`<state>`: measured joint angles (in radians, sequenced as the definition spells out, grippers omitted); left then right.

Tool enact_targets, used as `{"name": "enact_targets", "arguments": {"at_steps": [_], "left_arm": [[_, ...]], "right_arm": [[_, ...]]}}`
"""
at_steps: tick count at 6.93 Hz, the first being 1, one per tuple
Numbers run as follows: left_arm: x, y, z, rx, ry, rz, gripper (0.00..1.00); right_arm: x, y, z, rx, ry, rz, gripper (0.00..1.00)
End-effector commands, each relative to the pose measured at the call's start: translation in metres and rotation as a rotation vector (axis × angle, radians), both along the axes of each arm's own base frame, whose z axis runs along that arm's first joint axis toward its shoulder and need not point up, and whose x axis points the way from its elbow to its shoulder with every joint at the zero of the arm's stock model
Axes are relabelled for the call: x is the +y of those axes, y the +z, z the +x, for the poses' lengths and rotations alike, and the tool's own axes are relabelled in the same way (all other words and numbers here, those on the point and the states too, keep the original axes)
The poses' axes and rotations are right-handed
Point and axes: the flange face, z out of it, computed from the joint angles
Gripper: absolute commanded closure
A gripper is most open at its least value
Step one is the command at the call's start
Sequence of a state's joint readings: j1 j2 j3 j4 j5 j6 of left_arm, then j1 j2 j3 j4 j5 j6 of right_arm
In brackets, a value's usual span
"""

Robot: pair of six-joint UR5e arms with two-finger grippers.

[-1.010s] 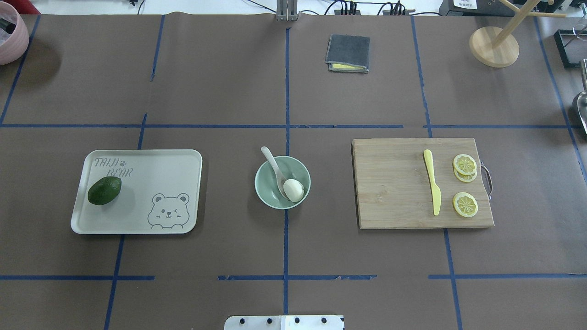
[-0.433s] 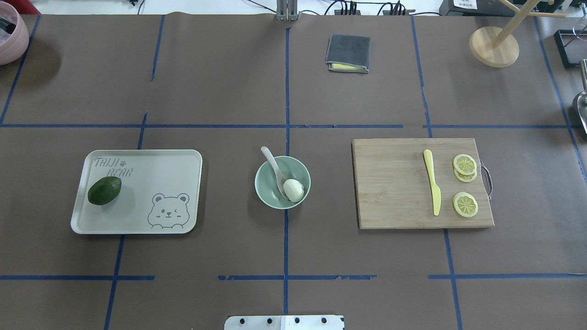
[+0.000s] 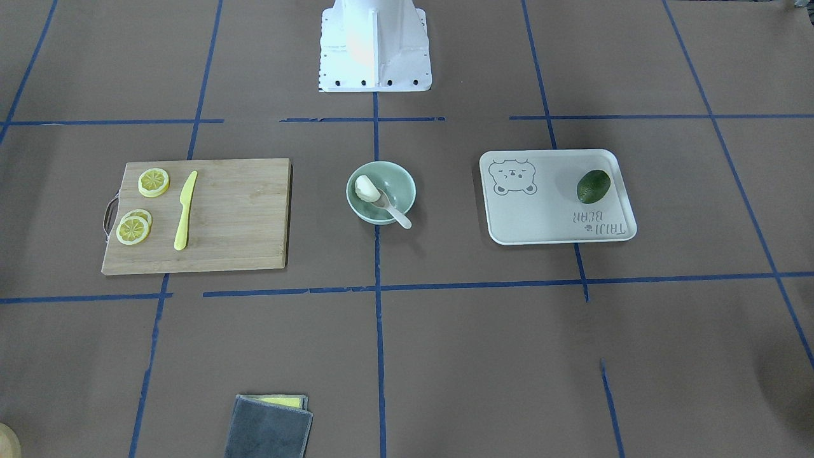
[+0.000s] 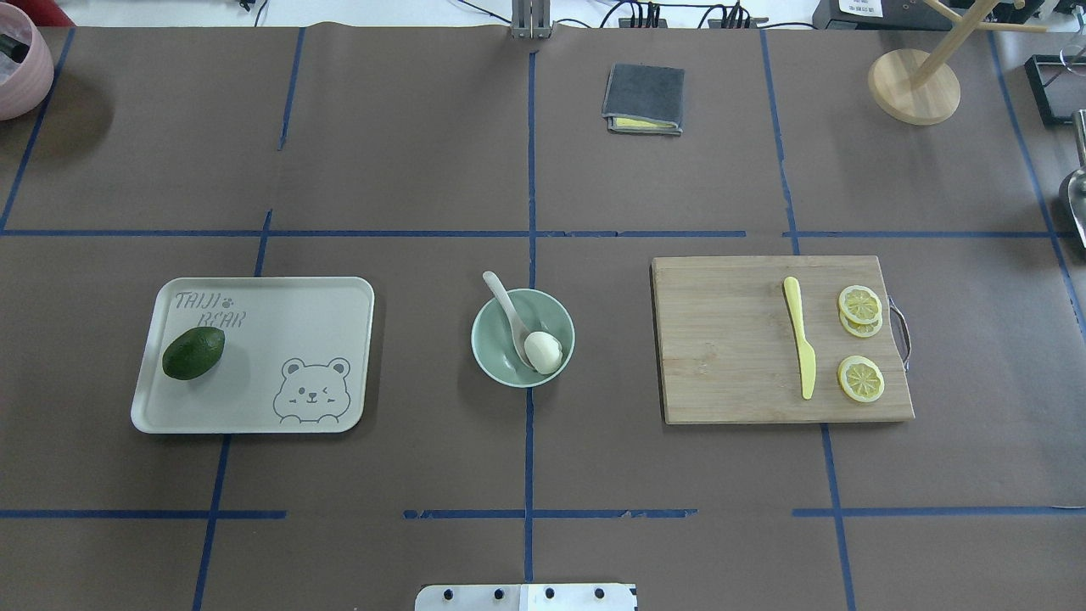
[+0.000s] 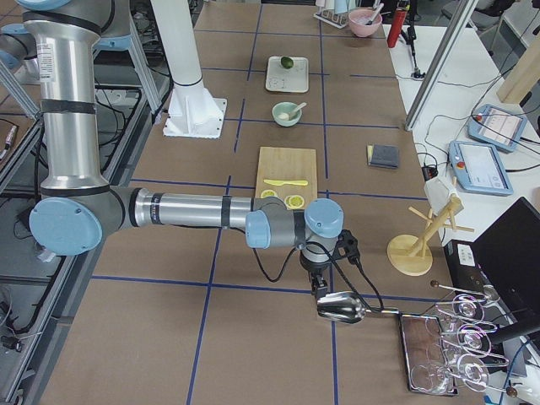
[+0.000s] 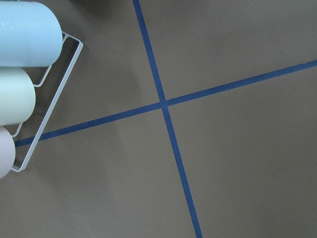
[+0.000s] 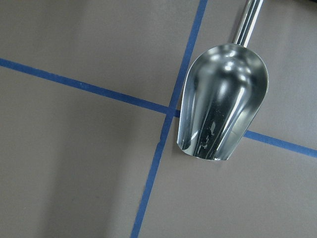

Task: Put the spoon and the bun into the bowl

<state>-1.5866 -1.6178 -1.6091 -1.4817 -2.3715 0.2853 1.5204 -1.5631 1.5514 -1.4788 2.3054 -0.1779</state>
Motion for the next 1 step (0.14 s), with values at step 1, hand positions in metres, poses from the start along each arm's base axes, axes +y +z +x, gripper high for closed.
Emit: {"name": "enact_targets", "arguments": {"at_steps": [1], "left_arm": [[-0.0010,-0.0004,0.0002,0.000,0.000,0.001,0.00]], "right_arm": [[0.0000,0.0002,-0.0001,0.000,0.000,0.000,0.00]]}}
